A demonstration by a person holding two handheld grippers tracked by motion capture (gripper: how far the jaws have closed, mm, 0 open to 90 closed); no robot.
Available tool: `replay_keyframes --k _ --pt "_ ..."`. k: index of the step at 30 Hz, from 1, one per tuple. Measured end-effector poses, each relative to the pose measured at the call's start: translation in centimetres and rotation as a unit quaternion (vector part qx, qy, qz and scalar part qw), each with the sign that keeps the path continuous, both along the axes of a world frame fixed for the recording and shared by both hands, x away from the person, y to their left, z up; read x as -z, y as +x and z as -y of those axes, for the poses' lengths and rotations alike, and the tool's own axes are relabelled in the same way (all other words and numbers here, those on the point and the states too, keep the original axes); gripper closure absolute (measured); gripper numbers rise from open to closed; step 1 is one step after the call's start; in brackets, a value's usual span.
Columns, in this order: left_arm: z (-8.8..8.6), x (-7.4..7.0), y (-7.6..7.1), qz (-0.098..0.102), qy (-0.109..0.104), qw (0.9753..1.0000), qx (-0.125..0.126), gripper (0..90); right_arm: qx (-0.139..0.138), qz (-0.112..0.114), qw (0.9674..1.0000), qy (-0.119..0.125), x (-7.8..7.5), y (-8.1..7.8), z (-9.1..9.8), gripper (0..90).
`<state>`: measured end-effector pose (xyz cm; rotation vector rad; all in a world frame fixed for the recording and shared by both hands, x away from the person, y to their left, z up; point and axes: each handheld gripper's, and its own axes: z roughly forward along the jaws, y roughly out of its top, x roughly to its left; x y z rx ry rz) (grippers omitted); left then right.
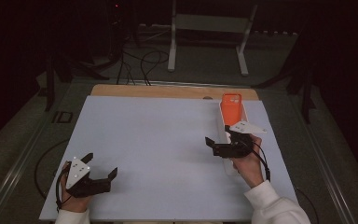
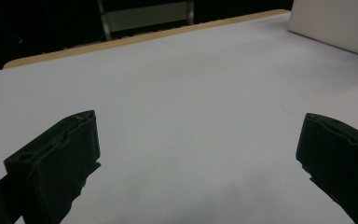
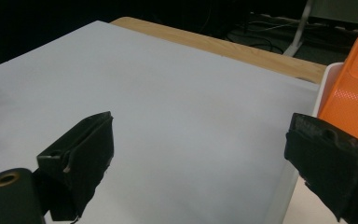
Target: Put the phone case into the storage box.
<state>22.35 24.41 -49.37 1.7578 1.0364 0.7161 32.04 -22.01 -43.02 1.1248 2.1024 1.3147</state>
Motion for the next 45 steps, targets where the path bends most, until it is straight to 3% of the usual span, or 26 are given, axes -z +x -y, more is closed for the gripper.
replay_keyframes --k 18,31,37,45 --pt "0.1 -0.4 -0.1 0.002 0.0 0.9999 0.011 0.3 -0.003 0.009 0.9998 0.017 0.7 -2.6 0.5 8.2" --pt "0.1 -0.5 -0.2 0.003 0.001 0.9999 0.015 0.3 -0.011 0.034 0.9993 0.007 1.8 -4.2 0.5 8.3" --pt "0.1 -0.5 -0.2 0.005 -0.001 0.9998 0.018 0.3 -0.015 0.056 0.9983 0.01 2.5 -5.2 0.5 8.3" --pt "0.2 -0.6 -0.3 0.007 0.001 0.9998 0.021 0.3 -0.011 0.068 0.9973 0.027 3.6 -6.2 0.9 8.3"
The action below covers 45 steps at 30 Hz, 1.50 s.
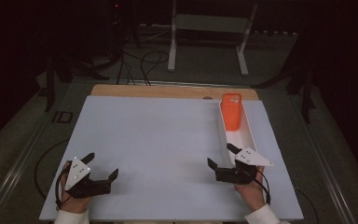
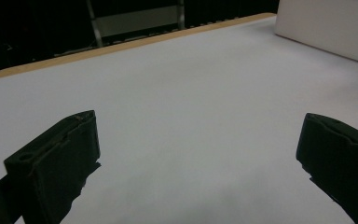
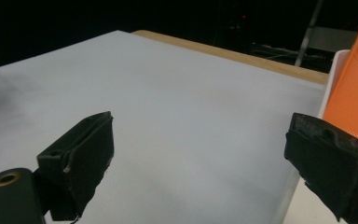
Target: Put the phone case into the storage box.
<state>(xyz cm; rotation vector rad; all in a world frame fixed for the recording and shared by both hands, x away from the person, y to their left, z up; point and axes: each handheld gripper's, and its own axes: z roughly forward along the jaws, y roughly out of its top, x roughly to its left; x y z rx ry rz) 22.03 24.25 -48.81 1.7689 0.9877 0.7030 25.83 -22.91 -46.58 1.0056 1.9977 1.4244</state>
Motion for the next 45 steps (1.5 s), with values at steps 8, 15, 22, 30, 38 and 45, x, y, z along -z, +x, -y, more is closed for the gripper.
replay_keyframes --k 8,15,22,30,38,45 --pt "0.1 0.1 -0.1 0.002 -0.001 1.0 0.006 0.3 -0.001 0.005 1.0 0.006 1.1 -1.0 0.4 8.3" --pt "0.0 0.2 -0.2 0.002 -0.001 1.0 0.006 0.2 0.0 0.015 0.9999 0.004 1.3 -1.5 0.6 8.3" --pt "0.0 0.2 -0.4 0.003 0.0 1.0 0.007 0.3 0.0 0.016 0.9999 0.004 1.4 -1.9 0.8 8.3" --pt "0.0 0.3 -0.4 0.004 -0.001 1.0 0.004 0.2 0.004 0.021 0.9997 0.011 1.3 -2.6 1.3 8.3" --pt "0.0 0.3 -0.5 0.004 -0.002 1.0 0.004 0.2 0.01 0.024 0.9996 0.006 1.3 -2.9 1.5 8.3" --pt "0.0 0.3 -0.4 0.003 -0.001 1.0 0.003 0.2 0.017 0.018 0.9996 0.01 1.5 -3.1 2.1 8.3"
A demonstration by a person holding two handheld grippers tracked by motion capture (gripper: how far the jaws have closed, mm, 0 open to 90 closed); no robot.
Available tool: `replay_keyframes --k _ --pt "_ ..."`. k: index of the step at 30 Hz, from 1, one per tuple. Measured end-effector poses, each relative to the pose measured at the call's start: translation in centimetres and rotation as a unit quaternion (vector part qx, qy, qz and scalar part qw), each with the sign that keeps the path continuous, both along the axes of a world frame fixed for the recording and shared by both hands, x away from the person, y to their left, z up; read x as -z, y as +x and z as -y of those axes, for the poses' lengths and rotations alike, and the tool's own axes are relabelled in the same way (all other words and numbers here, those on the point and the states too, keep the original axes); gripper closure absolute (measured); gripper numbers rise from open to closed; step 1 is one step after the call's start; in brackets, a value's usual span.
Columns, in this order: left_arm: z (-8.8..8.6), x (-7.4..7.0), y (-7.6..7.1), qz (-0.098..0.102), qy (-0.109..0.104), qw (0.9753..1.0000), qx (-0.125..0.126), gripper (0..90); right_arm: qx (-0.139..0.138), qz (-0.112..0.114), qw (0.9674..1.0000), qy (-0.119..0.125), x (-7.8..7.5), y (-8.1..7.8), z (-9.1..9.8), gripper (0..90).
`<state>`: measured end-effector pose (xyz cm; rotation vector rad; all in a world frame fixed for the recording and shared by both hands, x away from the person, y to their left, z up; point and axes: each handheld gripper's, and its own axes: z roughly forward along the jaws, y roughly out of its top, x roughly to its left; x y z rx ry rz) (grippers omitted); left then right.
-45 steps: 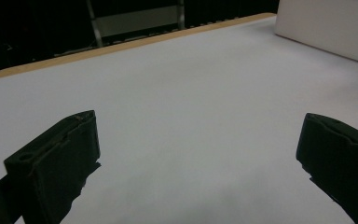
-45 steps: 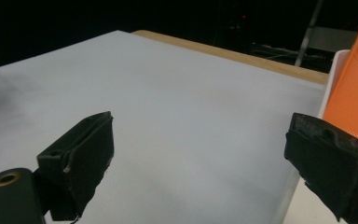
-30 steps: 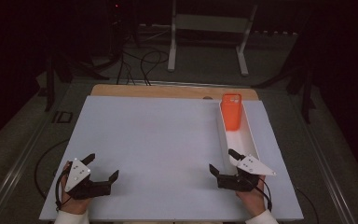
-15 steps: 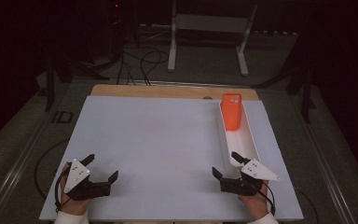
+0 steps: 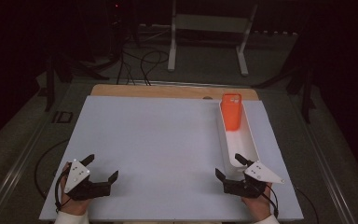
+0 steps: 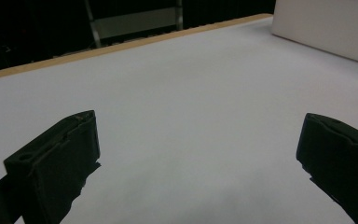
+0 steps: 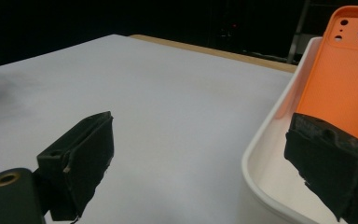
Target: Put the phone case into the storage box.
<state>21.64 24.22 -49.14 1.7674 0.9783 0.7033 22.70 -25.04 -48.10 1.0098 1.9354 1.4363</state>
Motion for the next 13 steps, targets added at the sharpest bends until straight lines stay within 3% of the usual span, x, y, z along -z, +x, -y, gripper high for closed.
replay_keyframes --k 13 --pt "-0.21 0.08 0.11 -0.001 0.002 1.0 -0.005 0.0 -0.001 0.0 1.0 -0.001 0.02 0.02 -0.1 8.2"
